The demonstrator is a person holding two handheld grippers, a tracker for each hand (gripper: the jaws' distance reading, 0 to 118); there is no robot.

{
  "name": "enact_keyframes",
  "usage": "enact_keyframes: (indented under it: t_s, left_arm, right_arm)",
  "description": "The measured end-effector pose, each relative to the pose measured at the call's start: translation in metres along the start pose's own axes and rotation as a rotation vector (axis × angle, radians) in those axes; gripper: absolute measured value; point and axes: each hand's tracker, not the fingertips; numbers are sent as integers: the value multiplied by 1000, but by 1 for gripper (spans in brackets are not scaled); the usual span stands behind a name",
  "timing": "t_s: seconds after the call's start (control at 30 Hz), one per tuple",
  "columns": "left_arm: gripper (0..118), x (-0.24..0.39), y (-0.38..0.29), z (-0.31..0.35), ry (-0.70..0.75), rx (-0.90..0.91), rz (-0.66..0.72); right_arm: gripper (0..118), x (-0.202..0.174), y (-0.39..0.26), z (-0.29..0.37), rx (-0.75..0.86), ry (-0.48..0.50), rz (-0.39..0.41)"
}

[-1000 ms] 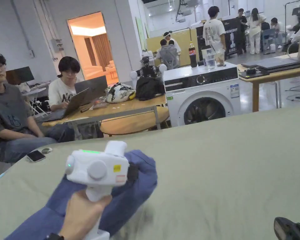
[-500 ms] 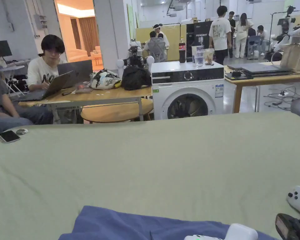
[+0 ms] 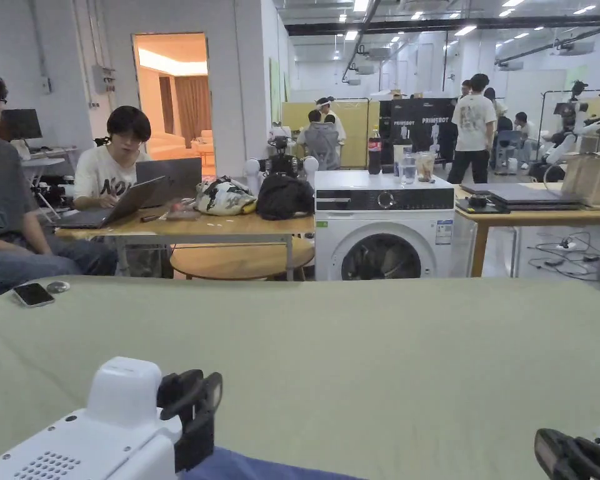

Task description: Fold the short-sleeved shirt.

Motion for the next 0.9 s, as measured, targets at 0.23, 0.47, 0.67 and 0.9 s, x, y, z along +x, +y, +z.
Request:
enact_keyframes:
  t_s: [0.23, 0.47, 0.67, 0.9]
  left_arm:
    - [0, -40, -3, 13, 40, -81, 48]
    - [9, -85, -12, -79, -61, -357, 186]
    - [35, -118, -53, -200, -22, -641, 263]
    - [38, -129, -110, -273, 84, -890, 290]
  right_arm:
    - [0, -10, -8, -6, -11, 19, -9]
    - [0, -6, -21, -9, -49, 37, -26]
    - [0, 13, -42, -11, -116, 9, -75]
    - [0, 48, -54, -13, -200, -66, -137]
